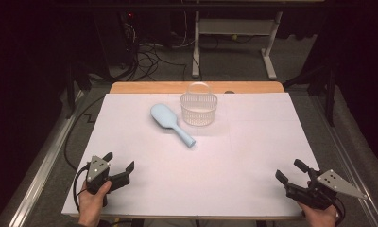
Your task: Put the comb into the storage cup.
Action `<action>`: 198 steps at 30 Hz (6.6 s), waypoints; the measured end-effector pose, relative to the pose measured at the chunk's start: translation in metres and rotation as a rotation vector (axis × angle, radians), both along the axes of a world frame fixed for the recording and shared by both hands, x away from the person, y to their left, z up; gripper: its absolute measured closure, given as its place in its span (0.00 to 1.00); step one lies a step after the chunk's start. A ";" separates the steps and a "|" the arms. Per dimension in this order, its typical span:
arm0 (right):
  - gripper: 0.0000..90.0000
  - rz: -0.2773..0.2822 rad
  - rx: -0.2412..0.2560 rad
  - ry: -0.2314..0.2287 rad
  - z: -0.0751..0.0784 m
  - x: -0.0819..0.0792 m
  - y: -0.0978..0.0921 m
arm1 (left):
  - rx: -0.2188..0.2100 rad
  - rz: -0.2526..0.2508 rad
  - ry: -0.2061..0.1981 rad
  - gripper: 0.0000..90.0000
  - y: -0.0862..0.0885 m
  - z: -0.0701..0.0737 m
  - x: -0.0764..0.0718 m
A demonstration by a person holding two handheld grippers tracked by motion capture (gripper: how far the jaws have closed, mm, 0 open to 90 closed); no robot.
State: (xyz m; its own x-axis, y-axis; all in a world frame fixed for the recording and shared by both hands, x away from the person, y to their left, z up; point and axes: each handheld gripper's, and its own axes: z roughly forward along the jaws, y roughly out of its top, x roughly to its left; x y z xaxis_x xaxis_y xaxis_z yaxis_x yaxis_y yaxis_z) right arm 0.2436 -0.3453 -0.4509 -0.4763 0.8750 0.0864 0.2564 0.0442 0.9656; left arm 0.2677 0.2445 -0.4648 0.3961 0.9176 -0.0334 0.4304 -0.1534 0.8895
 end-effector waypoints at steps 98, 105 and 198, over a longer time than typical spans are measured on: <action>0.21 0.020 -0.010 -0.005 0.000 -0.001 0.001 | -0.017 -0.172 -0.011 0.23 -0.054 0.017 0.024; 0.21 0.020 -0.008 -0.004 0.000 -0.001 0.001 | -0.031 -0.180 -0.020 0.24 -0.061 0.021 0.031; 0.22 0.032 -0.012 0.001 -0.001 0.000 0.001 | 0.195 -0.330 0.325 0.47 -0.158 0.059 0.160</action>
State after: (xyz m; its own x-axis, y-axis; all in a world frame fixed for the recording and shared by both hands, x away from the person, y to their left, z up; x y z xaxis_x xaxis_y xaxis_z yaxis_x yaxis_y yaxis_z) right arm 0.2431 -0.3441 -0.4519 -0.5044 0.8601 0.0767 0.2555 0.0638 0.9647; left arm 0.4274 0.0870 -0.4057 0.6641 0.7464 -0.0437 0.5806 -0.4780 0.6591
